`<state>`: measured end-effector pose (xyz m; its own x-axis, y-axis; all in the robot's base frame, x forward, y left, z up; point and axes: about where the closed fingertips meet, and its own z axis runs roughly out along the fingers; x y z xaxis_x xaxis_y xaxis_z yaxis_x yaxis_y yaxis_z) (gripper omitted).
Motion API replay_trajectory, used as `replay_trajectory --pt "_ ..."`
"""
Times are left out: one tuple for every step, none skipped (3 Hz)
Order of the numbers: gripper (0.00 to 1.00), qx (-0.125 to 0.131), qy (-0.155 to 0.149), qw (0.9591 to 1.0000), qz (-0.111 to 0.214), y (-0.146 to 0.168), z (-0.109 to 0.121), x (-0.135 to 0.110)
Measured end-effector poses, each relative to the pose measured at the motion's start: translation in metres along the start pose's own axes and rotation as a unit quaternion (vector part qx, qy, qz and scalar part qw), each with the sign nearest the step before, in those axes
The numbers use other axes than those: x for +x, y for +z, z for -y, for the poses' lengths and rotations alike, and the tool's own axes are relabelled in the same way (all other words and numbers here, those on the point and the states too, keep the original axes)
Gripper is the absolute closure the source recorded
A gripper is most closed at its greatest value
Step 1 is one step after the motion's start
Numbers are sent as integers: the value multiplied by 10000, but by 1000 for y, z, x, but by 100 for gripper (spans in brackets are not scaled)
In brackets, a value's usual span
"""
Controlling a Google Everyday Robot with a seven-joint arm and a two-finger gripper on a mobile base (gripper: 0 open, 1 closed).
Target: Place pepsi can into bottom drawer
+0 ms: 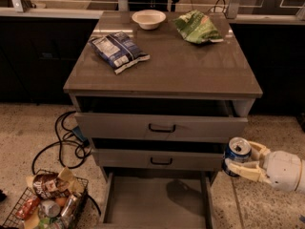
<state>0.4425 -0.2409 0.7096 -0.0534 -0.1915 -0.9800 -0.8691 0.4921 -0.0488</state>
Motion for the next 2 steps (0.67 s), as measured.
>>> replay_trajectory --pt "100 -383 -127 9992 -21 22 -26 24" --pt "100 -818 -266 9963 77 45 -44 21"
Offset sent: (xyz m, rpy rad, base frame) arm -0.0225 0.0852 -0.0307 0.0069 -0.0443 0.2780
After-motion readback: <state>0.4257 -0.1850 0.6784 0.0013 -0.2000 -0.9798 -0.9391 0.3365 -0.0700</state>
